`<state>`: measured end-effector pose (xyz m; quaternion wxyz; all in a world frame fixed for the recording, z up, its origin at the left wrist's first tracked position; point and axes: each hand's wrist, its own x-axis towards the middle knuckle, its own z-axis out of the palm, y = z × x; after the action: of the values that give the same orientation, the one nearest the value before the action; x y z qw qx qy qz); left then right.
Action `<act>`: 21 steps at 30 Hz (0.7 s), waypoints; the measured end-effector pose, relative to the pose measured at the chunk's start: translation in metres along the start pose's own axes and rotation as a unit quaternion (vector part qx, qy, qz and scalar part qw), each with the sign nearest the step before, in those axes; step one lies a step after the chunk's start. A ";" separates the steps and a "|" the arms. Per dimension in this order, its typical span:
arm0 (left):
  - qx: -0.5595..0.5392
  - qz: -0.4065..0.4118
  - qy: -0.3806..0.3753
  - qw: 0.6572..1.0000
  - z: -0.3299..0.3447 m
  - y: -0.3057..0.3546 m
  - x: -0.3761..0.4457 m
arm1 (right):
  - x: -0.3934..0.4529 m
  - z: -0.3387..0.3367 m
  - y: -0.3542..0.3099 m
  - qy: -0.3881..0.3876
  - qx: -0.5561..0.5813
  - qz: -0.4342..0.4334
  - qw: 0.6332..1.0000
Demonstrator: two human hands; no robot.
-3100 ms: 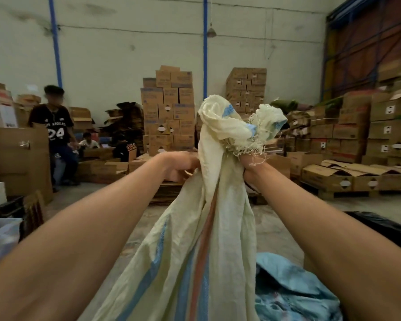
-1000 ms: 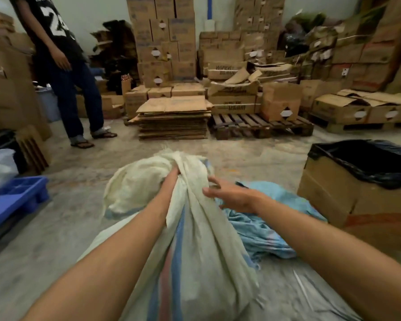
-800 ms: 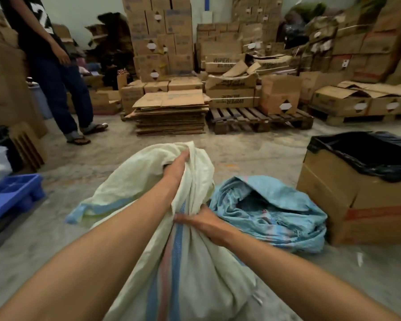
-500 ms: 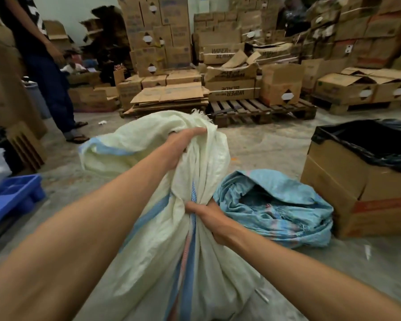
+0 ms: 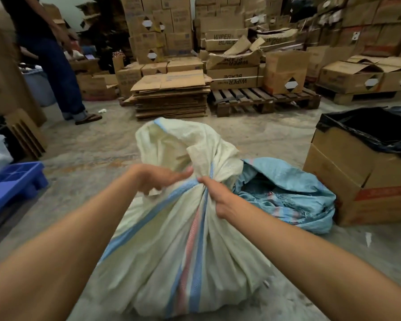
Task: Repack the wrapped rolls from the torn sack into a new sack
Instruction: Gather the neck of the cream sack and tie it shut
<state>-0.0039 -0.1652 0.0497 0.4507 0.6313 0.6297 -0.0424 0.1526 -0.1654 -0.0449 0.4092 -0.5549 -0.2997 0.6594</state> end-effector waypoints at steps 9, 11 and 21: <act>-0.261 0.244 0.132 0.925 0.143 -0.055 0.058 | 0.017 0.005 0.016 -0.015 0.016 -0.089 0.996; -0.327 0.239 0.186 0.895 0.160 -0.049 0.067 | 0.019 0.003 0.024 -0.014 -0.028 -0.107 0.994; -0.431 0.038 0.151 0.889 0.193 -0.064 0.113 | 0.019 -0.068 0.052 -0.001 -0.297 -0.129 0.946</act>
<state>0.0648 -0.2125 -0.1672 0.5791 0.3969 0.6220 0.3468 0.2073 -0.1784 -0.1118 0.3066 -0.6074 -0.5515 0.4827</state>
